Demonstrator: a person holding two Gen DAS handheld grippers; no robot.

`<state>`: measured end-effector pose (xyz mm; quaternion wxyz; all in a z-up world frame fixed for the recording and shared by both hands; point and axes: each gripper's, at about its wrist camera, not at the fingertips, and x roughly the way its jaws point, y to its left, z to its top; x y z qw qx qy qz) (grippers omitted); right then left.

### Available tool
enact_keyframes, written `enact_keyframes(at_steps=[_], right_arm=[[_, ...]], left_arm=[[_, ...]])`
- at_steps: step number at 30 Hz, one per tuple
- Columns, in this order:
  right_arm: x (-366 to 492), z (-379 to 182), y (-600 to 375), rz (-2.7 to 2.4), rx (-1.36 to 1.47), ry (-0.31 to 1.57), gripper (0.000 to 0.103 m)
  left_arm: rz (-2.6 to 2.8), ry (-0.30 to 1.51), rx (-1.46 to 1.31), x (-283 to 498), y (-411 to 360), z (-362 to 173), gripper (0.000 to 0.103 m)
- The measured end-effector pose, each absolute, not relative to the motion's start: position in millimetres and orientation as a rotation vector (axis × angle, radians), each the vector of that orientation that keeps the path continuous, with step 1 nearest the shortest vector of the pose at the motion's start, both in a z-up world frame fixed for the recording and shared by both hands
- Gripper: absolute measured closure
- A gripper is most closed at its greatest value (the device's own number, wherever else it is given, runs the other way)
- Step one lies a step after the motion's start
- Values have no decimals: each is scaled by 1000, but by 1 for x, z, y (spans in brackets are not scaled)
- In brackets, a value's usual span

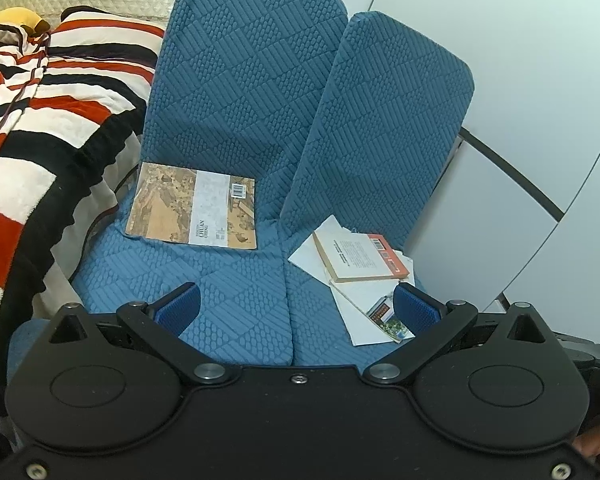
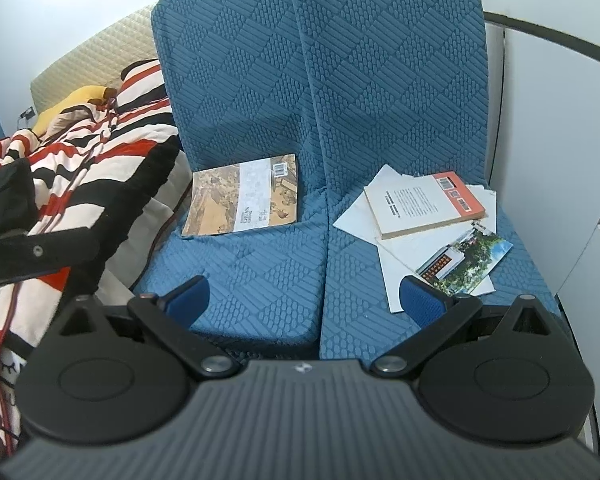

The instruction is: Organize objects

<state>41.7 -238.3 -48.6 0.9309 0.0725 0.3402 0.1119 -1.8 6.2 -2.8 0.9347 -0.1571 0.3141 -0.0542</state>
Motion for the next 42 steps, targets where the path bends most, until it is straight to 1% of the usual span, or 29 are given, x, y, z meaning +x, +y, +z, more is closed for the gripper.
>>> enact_keyframes(at_steps=[15,21,27,35,38,42], right_arm=[[78,-83,-238,236,133,729,0],[101,-104,-241,256,151,673,0],[126,-119,-233,280,105,643,0],[170,-139,-226,303,112,635,0],[188,-146,-227,320,131,636,6],[212,-155,-228,333,151,649,7]], left_arm=[[-85,667,-307,34,12,-40,0],[-53,647,-288,55,18,-59,0],[-42,646,-279,83,22,-85,1],[-1,630,-246,125,23,-116,0],[9,619,-257,140,28,-126,1],[35,601,-230,163,32,-137,0]])
